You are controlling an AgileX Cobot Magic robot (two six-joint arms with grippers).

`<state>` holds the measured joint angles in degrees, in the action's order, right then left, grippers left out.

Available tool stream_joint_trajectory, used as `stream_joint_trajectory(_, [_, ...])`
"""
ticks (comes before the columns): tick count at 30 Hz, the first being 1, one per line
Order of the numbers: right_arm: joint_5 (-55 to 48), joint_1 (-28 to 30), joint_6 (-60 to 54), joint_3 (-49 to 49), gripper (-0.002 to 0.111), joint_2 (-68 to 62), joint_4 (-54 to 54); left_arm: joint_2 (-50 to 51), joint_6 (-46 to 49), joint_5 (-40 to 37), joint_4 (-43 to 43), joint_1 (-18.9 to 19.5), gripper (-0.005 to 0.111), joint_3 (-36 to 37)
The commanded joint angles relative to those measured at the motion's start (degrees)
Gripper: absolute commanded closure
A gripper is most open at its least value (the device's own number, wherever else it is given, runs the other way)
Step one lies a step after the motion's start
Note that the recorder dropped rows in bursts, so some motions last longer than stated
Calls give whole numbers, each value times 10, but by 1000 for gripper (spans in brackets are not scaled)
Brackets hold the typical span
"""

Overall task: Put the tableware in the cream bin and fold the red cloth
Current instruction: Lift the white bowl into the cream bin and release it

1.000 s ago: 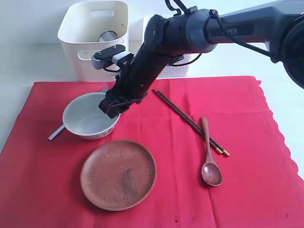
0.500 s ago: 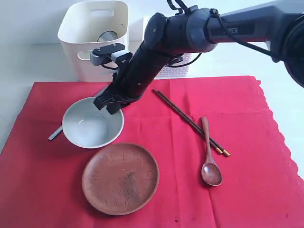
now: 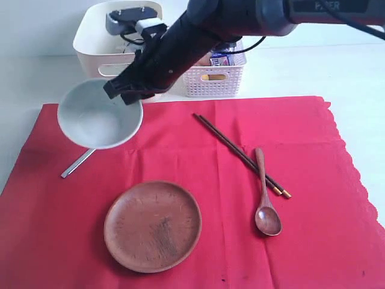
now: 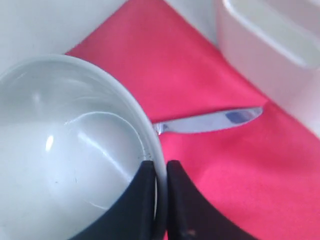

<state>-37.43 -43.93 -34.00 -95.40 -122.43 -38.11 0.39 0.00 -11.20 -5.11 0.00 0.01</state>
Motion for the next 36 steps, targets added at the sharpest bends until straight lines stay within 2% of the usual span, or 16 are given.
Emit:
stream_joint_trajectory(1, [53, -1, -4, -29, 108, 18, -7, -4, 0, -1, -5, 1, 104, 0])
stream_joint_trajectory(12, [272, 6, -4, -83, 108, 6, -9, -4, 0, -1, -5, 1, 104, 0])
stream_joint_trajectory(19, [384, 16, -4, -112, 108, -57, -9, -4, 0, -1, -5, 1, 104, 0])
stream_joint_trajectory(31, [381, 19, -4, -156, 107, -128, -8, -4, 0, -1, -5, 1, 104, 0])
stream_joint_trajectory(36, [374, 19, -4, -156, 89, -130, -11, -4, 0, -1, -5, 1, 104, 0])
